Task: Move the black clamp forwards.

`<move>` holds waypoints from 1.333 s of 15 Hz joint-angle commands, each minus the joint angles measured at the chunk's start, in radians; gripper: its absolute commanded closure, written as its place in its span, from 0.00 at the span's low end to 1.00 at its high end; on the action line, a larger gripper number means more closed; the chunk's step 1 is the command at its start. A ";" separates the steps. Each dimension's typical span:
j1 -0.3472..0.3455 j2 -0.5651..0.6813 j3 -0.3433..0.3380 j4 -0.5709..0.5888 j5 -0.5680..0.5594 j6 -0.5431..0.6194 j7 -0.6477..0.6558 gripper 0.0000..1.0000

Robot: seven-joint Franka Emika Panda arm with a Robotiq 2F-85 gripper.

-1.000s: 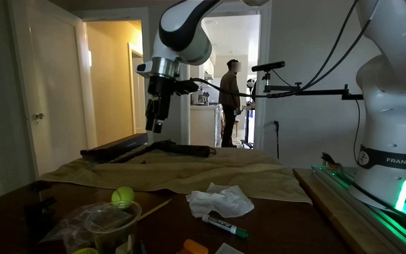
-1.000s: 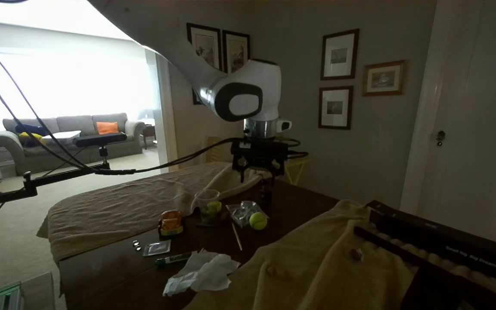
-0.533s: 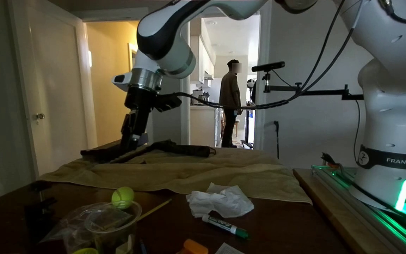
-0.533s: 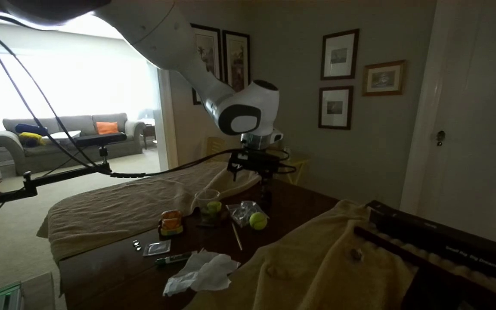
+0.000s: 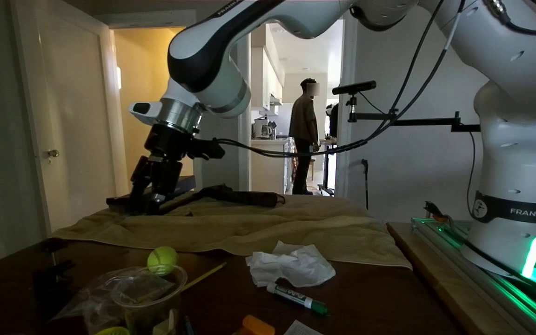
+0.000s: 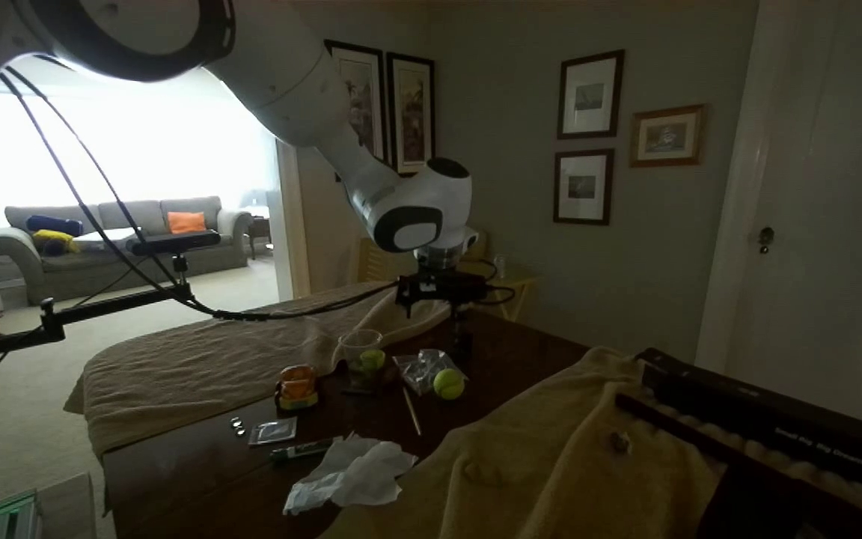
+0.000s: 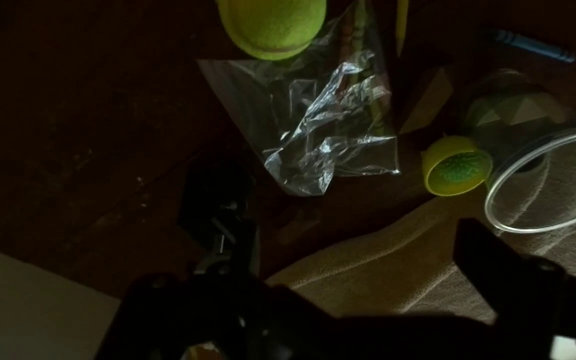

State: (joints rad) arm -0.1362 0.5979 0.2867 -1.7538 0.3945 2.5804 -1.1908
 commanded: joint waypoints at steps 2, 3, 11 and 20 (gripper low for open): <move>-0.008 0.002 0.009 0.005 -0.009 0.001 0.000 0.00; -0.009 0.002 0.009 0.006 -0.009 0.001 -0.003 0.00; -0.035 0.141 0.040 0.136 0.003 0.110 -0.039 0.00; -0.037 0.316 0.114 0.325 -0.034 0.158 -0.021 0.00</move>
State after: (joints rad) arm -0.1661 0.8412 0.3671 -1.5177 0.3880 2.7219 -1.2051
